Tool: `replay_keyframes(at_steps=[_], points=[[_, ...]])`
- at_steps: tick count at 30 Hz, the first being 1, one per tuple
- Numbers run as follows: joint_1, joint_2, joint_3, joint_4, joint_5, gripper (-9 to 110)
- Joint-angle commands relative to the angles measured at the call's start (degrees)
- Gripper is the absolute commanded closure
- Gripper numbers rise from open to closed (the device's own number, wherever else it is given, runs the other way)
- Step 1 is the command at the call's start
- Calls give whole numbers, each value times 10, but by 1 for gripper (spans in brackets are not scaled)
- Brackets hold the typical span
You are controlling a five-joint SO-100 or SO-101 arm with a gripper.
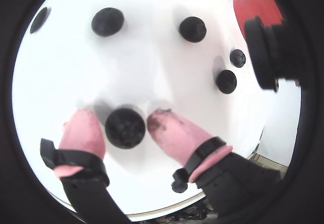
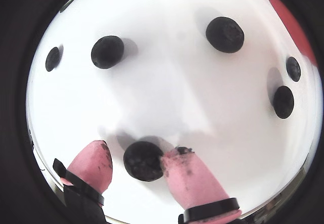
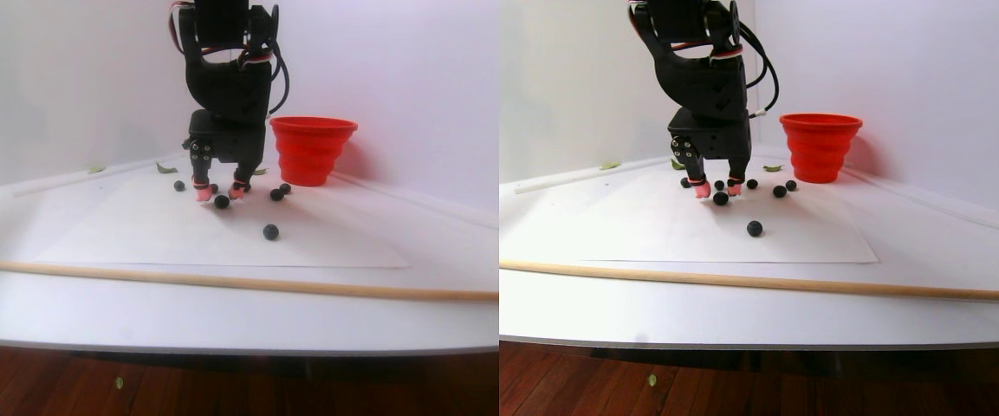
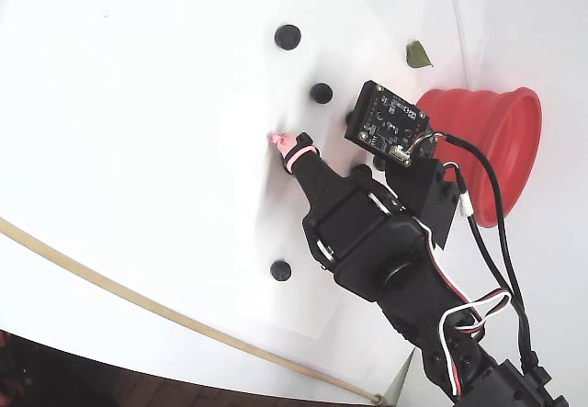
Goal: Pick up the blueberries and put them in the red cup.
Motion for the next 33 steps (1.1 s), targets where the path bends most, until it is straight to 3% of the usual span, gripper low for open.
replay_keyframes(at_steps=[1,33], points=[[2,3,-32,-13,-5,82],[9,54,-9,-11,-36,89]])
